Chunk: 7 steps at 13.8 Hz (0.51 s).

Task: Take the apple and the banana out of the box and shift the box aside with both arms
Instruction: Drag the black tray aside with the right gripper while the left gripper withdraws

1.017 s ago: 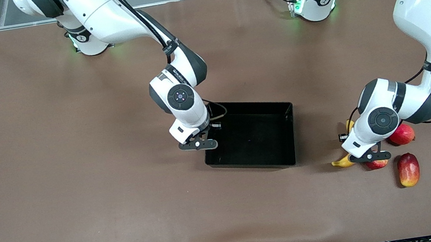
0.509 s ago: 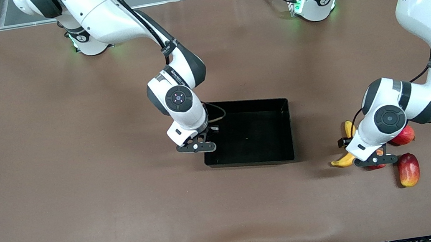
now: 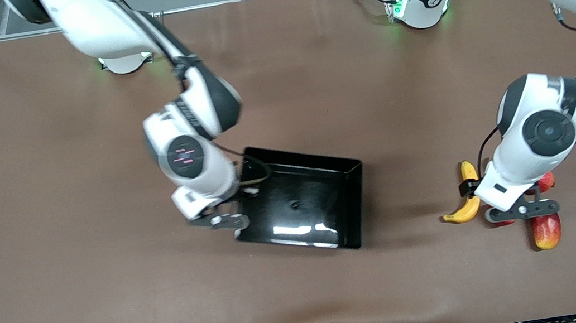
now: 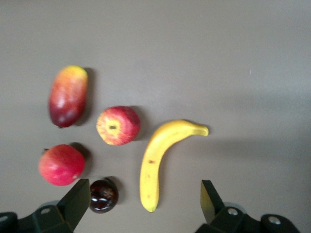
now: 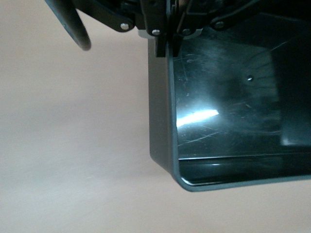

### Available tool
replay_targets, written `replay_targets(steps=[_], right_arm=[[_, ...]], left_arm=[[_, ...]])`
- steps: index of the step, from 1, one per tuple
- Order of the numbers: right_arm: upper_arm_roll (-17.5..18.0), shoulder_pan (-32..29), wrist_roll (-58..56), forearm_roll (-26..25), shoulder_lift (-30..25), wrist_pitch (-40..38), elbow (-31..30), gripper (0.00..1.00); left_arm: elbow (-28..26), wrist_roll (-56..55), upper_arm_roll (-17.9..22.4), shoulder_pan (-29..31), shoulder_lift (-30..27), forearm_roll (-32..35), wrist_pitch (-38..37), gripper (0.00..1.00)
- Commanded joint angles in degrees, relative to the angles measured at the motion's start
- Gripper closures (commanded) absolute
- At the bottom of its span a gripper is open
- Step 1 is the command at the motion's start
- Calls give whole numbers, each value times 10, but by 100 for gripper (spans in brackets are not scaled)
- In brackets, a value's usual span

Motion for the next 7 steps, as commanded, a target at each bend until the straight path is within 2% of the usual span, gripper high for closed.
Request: replay_targets(steps=[1,3,7], right_arm=[[11,-73,-42,27,-61,-66,-20,100],[9,-118,-92,25,-84,-91,-47,100],[8,-240,-273,26,-117,-89,-116,100]], left_arm=[[-6,20,-6,23,-49,-46,-12,0],[5,20,-3,29,-78,-112,-46,0],[25,60,-6,47,-133,-153,-131,0]])
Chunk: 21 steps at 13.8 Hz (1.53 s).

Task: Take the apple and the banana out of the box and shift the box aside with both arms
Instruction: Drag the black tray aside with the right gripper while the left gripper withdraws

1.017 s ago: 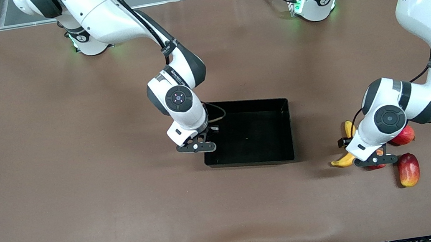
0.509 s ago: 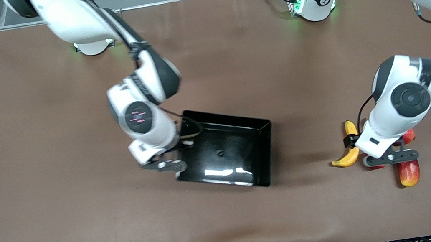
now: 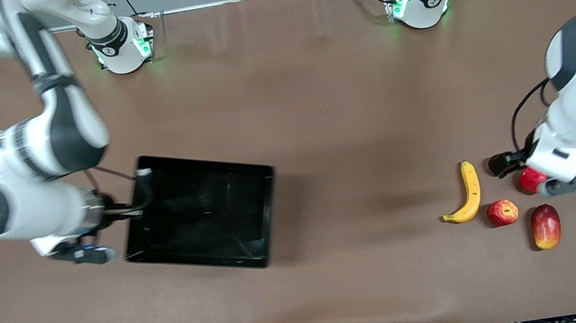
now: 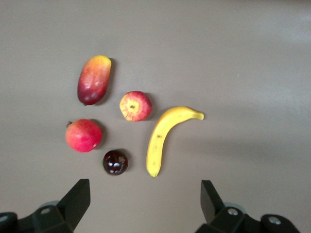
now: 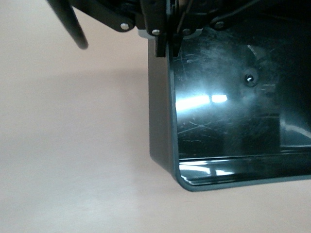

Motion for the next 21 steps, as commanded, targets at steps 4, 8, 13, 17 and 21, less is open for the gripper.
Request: replay_targets(steps=[4,8,13,17,21], right_arm=[[12,-135,-178,8,-35,18,-75,100],[13,-215,-276,10,-38,86,-161,100],[15,-262,-334,16,-44,199,-274,100],[15,-297,-401,16,-24,246,-278,100],[14,-303,-399,56,-13,247,-299,99]], left_arm=[[16,62,-7,27,-85,-39,-94,0],[16,116,-4,44,-126,-76,-109,0],[13,111,-3,44,-156,-82,-124,0],[14,116,-1,44,-164,-82,-127,0],[13,119,-1,59,-182,-108,-142,0]])
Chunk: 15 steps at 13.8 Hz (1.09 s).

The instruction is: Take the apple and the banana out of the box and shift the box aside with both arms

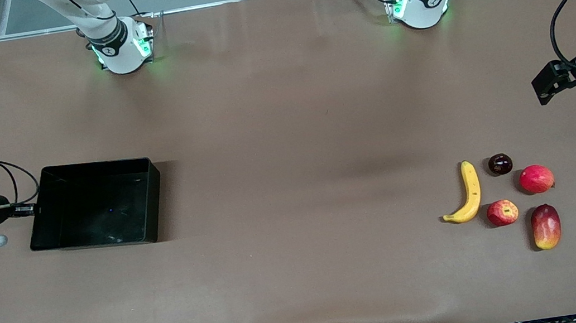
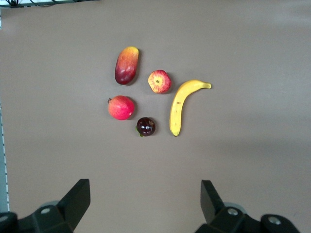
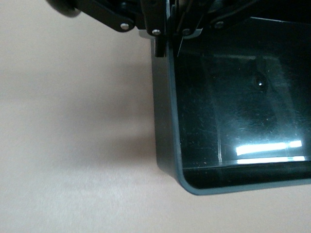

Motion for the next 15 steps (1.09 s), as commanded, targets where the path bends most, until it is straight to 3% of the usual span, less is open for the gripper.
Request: replay_targets(steps=[1,2,4,6,9,12,13,15], right_arm=[[13,-8,-4,23,3,1,-20,45],[13,-6,-10,22,2,-4,-19,0],[14,0,-25,21,-2,-55,19,0],[15,9,-39,23,2,-119,101,0],[14,43,-67,1,2,-186,240,0],[13,77,-66,-44,1,-222,359,0],[14,104,-64,-62,-3,-224,388,0],[10,158,-55,-77,-23,-241,395,0]], left_arm=[[-10,24,7,20,-31,-44,-10,0],[-11,29,26,12,-39,-52,-9,0],[-13,30,81,-50,-44,-53,-10,0],[-15,31,137,-109,-49,-54,-12,0],[-29,31,176,-160,-60,-59,-23,0],[-48,36,265,-238,-81,-93,-22,0],[-60,39,301,-270,-87,-95,-20,0],[-66,40,330,-302,-96,-95,-19,0]])
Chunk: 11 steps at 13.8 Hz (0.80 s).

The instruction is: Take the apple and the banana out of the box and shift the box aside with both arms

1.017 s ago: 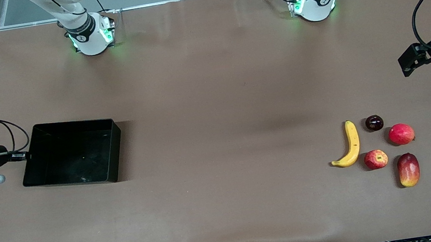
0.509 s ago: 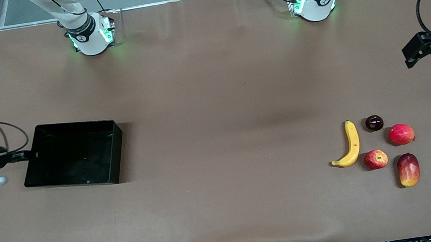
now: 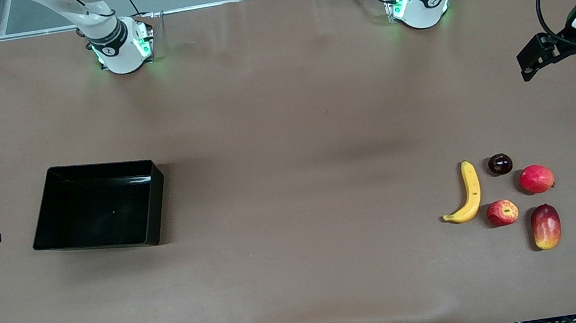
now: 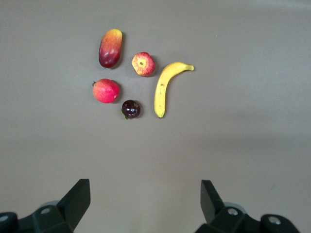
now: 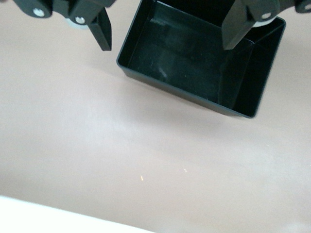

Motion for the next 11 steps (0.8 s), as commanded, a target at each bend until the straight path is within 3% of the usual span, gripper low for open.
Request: replay_targets(steps=[1,3,6,9,11], right_arm=[[-6,71,33,-25,-22,-19,20,0],[-5,116,164,-26,-51,-45,17,0],[-2,157,338,-26,-104,-154,17,0],[-5,161,341,-37,-166,-211,-25,0],[-4,159,340,-71,-221,-186,-112,0]], left_arm=[[-28,11,30,-32,-32,-11,3,0],[-30,12,33,-39,-35,-11,-1,0],[-64,16,33,-44,-59,-12,4,0],[-68,24,104,-77,-60,-72,4,0],[-68,32,104,-76,-60,-80,4,0]])
